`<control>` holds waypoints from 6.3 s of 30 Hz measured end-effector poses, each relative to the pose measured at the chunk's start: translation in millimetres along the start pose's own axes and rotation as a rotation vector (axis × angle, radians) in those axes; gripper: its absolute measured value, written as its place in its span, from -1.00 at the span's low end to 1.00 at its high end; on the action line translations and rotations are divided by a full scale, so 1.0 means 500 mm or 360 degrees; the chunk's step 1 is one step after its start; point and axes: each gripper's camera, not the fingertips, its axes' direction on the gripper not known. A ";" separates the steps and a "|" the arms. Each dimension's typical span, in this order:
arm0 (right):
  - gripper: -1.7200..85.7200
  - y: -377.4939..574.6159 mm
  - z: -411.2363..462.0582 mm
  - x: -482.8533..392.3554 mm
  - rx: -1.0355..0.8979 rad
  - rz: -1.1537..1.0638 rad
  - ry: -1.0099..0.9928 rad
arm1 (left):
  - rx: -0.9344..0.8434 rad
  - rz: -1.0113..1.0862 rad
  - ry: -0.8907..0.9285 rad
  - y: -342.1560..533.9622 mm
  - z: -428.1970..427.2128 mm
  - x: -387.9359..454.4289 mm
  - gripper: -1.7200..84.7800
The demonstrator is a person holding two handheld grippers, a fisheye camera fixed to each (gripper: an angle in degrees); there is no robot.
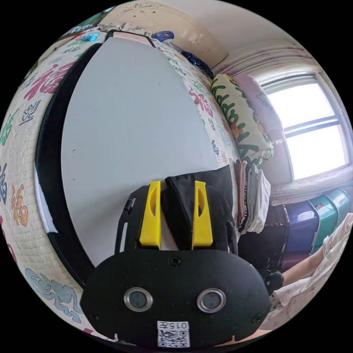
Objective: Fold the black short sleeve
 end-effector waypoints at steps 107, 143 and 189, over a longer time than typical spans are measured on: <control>-0.96 -0.796 -0.179 -0.238 0.0284 0.0093 0.0427 | 0.0207 -0.0315 0.0010 -0.211 0.035 0.375 -0.84; -0.89 -0.305 -0.854 -0.531 0.1152 0.0572 -0.0396 | 0.0415 0.0300 0.0052 0.099 0.151 0.080 -0.95; -0.88 0.381 -0.725 -0.191 0.1174 0.1480 0.0585 | -0.0128 0.0756 0.0301 0.334 1.406 0.293 -0.94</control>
